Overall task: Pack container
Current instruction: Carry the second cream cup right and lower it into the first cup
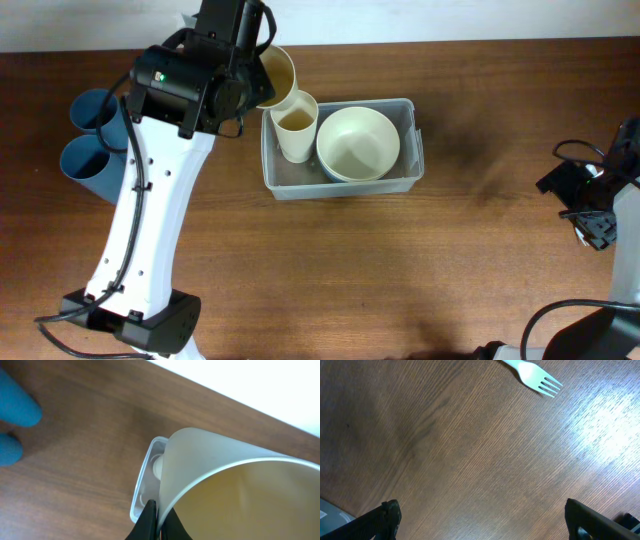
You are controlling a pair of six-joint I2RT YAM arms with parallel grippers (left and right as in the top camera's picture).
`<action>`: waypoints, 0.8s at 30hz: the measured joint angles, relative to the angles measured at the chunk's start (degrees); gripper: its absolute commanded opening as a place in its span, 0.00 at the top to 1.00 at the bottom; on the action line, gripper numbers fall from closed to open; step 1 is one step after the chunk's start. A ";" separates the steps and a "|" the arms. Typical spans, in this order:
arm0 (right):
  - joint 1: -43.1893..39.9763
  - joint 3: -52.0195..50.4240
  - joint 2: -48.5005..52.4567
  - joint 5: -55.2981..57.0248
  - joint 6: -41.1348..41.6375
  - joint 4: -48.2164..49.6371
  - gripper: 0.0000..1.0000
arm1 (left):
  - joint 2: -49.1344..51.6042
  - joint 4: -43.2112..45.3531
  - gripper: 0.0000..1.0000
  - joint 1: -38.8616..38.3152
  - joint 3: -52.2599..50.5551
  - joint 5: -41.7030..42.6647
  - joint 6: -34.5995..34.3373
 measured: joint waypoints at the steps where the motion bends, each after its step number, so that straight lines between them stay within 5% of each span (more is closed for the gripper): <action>1: 0.00 0.00 0.00 0.00 -0.02 0.00 0.01 | 0.00 0.39 0.98 0.00 0.00 0.00 0.00; 24: 0.00 0.00 0.00 0.00 -0.02 0.00 0.01 | 3.41 0.24 0.98 0.00 0.00 3.15 0.00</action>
